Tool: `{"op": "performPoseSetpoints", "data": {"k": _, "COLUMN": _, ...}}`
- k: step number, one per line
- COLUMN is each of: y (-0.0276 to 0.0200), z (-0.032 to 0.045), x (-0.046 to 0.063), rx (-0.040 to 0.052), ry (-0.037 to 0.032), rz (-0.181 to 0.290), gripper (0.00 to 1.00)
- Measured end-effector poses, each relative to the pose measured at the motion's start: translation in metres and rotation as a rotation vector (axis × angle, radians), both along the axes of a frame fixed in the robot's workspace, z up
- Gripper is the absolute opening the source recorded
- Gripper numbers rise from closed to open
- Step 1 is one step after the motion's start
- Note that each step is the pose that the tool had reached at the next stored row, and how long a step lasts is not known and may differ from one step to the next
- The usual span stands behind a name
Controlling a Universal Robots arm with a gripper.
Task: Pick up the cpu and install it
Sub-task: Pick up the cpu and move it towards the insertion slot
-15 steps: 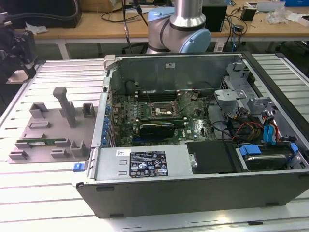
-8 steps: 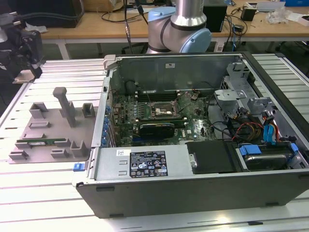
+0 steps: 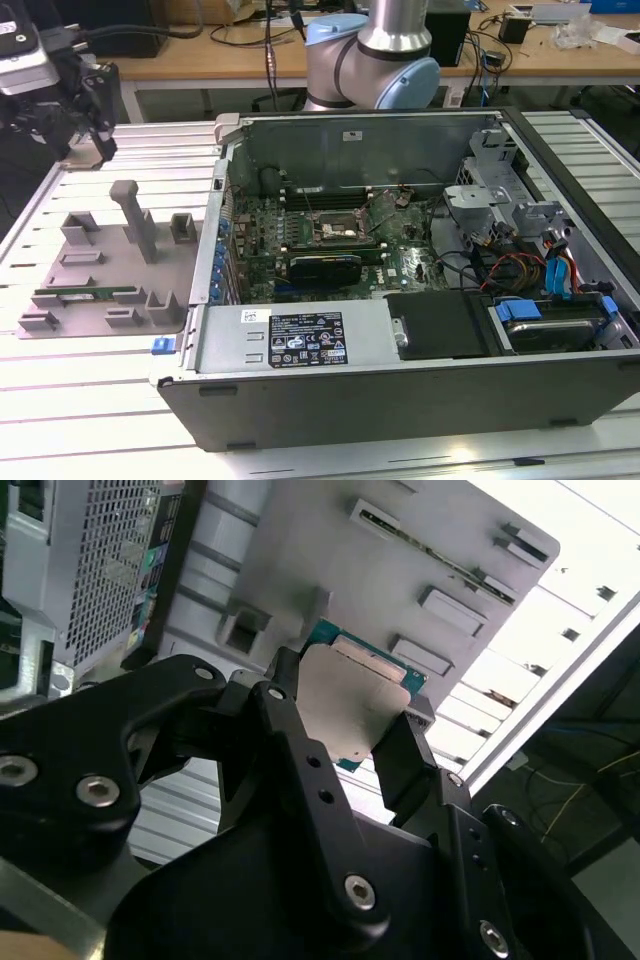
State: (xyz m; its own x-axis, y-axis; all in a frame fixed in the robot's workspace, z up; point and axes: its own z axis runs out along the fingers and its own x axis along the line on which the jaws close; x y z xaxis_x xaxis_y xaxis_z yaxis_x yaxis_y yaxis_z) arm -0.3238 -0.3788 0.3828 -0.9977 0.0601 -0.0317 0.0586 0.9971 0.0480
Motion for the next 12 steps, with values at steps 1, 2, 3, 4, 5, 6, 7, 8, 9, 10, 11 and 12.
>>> {"op": "performPoseSetpoints", "data": {"k": 1, "y": 0.0, "z": 0.0, "x": 0.003, "rx": 0.0, "ry": 0.0, "rz": 0.0, "gripper": 0.54}}
{"op": "performPoseSetpoints", "data": {"k": 2, "y": 0.0, "z": 0.0, "x": 0.006, "rx": 0.0, "ry": 0.0, "rz": 0.0, "gripper": 0.54}}
{"op": "performPoseSetpoints", "data": {"k": 3, "y": 0.0, "z": 0.0, "x": 0.009, "rx": 0.0, "ry": 0.0001, "rz": 0.0, "gripper": 0.54}}
{"op": "performPoseSetpoints", "data": {"k": 4, "y": 0.0, "z": 0.0, "x": 0.014, "rx": 0.0, "ry": 0.0001, "rz": 0.0, "gripper": 0.54}}
{"op": "performPoseSetpoints", "data": {"k": 5, "y": 0.0, "z": 0.0, "x": 0.018, "rx": 0.0, "ry": -0.0001, "rz": 0.0, "gripper": 0.54}}
{"op": "performPoseSetpoints", "data": {"k": 6, "y": 0.0, "z": 0.0, "x": 0.022, "rx": 0.0, "ry": 0.0, "rz": 0.0, "gripper": 0.54}}
{"op": "performPoseSetpoints", "data": {"k": 7, "y": 0.0, "z": 0.0, "x": 0.025, "rx": 0.0001, "ry": 0.0, "rz": 0.0, "gripper": 0.54}}
{"op": "performPoseSetpoints", "data": {"k": 8, "y": 0.0, "z": 0.0, "x": 0.031, "rx": 0.0, "ry": 0.0001, "rz": 0.0, "gripper": 0.54}}
{"op": "performPoseSetpoints", "data": {"k": 9, "y": 0.0, "z": 0.0, "x": 0.037, "rx": 0.0, "ry": 0.0, "rz": 0.0, "gripper": 0.54}}
{"op": "performPoseSetpoints", "data": {"k": 10, "y": 0.0, "z": 0.0, "x": 0.044, "rx": 0.0001, "ry": 0.0, "rz": 0.0, "gripper": 0.54}}
{"op": "performPoseSetpoints", "data": {"k": 11, "y": 0.0, "z": 0.0, "x": 0.051, "rx": 0.0, "ry": 0.0, "rz": 0.0, "gripper": 0.54}}
{"op": "performPoseSetpoints", "data": {"k": 12, "y": 0.0, "z": 0.0, "x": 0.057, "rx": -0.0001, "ry": 0.0001, "rz": 0.0, "gripper": 0.54}}
